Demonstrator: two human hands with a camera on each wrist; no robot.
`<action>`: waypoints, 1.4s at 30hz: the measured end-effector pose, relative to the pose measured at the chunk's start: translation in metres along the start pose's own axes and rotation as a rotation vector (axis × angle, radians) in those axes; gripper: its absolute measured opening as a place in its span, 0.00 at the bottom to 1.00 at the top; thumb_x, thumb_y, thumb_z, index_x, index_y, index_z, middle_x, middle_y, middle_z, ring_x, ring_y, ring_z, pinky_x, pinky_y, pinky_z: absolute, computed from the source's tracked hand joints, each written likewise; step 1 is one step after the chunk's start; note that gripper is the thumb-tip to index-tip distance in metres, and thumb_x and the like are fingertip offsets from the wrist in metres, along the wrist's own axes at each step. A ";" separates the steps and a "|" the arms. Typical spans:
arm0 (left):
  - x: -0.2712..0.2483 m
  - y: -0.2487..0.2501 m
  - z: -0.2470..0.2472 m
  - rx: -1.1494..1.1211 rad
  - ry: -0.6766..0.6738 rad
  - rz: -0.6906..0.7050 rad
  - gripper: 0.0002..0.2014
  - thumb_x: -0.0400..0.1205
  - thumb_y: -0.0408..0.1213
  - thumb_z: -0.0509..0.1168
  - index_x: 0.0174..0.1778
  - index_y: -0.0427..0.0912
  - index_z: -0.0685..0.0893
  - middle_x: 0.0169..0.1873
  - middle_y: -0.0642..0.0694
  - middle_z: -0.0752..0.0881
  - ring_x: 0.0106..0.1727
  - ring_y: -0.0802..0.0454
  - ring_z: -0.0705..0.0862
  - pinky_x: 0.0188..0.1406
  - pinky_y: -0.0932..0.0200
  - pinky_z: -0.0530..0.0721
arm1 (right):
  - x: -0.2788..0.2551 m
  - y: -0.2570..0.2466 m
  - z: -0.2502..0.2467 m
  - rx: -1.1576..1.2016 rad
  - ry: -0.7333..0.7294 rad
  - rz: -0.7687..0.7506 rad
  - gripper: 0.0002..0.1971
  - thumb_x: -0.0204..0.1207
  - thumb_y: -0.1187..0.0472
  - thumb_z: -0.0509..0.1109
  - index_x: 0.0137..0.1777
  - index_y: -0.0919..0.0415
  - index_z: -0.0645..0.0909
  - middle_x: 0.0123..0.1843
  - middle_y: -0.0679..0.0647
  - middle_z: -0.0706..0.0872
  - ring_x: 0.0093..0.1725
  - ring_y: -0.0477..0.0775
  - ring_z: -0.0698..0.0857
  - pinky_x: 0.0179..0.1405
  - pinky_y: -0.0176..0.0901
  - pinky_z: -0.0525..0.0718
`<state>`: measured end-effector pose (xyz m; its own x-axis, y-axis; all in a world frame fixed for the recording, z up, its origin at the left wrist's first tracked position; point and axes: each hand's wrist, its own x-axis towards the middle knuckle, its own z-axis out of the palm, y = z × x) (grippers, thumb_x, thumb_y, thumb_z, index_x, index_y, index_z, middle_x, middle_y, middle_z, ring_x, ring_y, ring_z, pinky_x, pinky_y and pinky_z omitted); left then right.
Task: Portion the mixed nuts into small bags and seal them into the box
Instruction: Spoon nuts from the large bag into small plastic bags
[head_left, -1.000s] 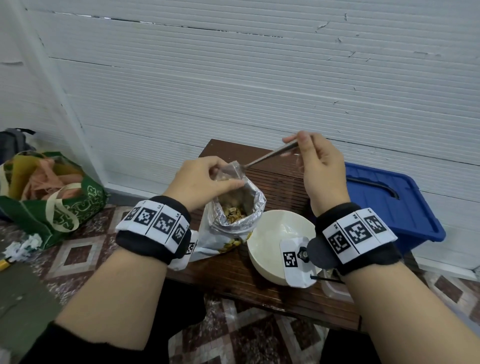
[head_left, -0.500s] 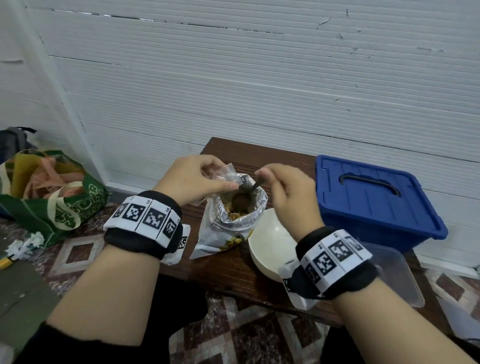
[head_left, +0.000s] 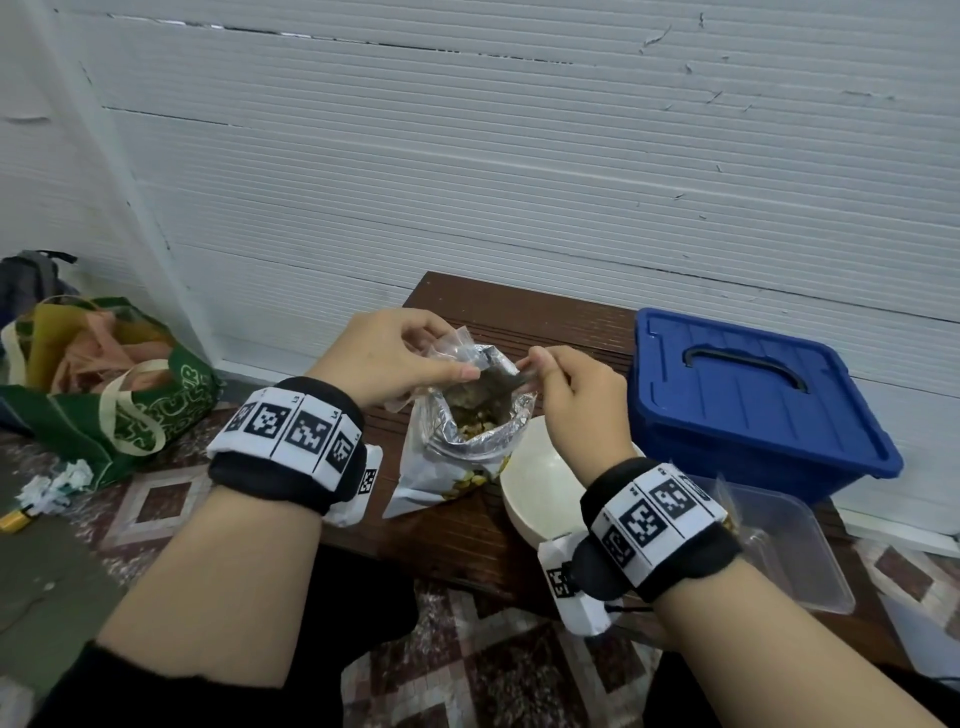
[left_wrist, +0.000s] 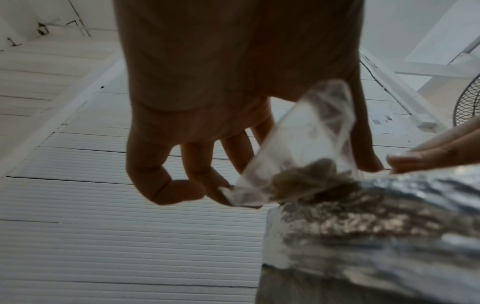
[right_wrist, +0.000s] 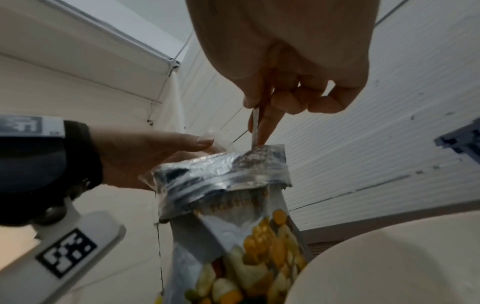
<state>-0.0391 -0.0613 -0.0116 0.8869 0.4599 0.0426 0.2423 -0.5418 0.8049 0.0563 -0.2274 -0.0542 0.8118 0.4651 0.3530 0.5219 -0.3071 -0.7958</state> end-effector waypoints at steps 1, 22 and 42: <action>0.000 0.001 0.000 0.011 0.001 0.000 0.15 0.64 0.53 0.80 0.43 0.58 0.86 0.44 0.53 0.87 0.44 0.53 0.87 0.36 0.52 0.88 | 0.000 0.000 -0.001 0.037 0.005 0.056 0.15 0.85 0.58 0.61 0.46 0.62 0.88 0.35 0.50 0.88 0.38 0.44 0.84 0.44 0.35 0.80; 0.001 0.001 -0.006 -0.031 -0.026 -0.052 0.16 0.64 0.48 0.81 0.45 0.50 0.88 0.28 0.49 0.87 0.24 0.53 0.79 0.20 0.61 0.75 | 0.022 0.017 -0.042 0.201 0.289 0.402 0.26 0.86 0.59 0.57 0.27 0.60 0.84 0.36 0.40 0.86 0.40 0.37 0.80 0.36 0.28 0.73; 0.004 0.004 0.012 0.131 -0.028 0.014 0.29 0.46 0.76 0.69 0.37 0.65 0.84 0.39 0.63 0.86 0.49 0.59 0.84 0.64 0.39 0.78 | 0.040 -0.019 -0.042 0.233 0.244 0.217 0.20 0.86 0.55 0.58 0.34 0.51 0.84 0.26 0.49 0.88 0.45 0.51 0.88 0.51 0.43 0.83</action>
<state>-0.0296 -0.0700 -0.0156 0.9006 0.4331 0.0355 0.2773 -0.6358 0.7203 0.0898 -0.2376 -0.0048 0.9495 0.1909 0.2488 0.2812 -0.1669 -0.9450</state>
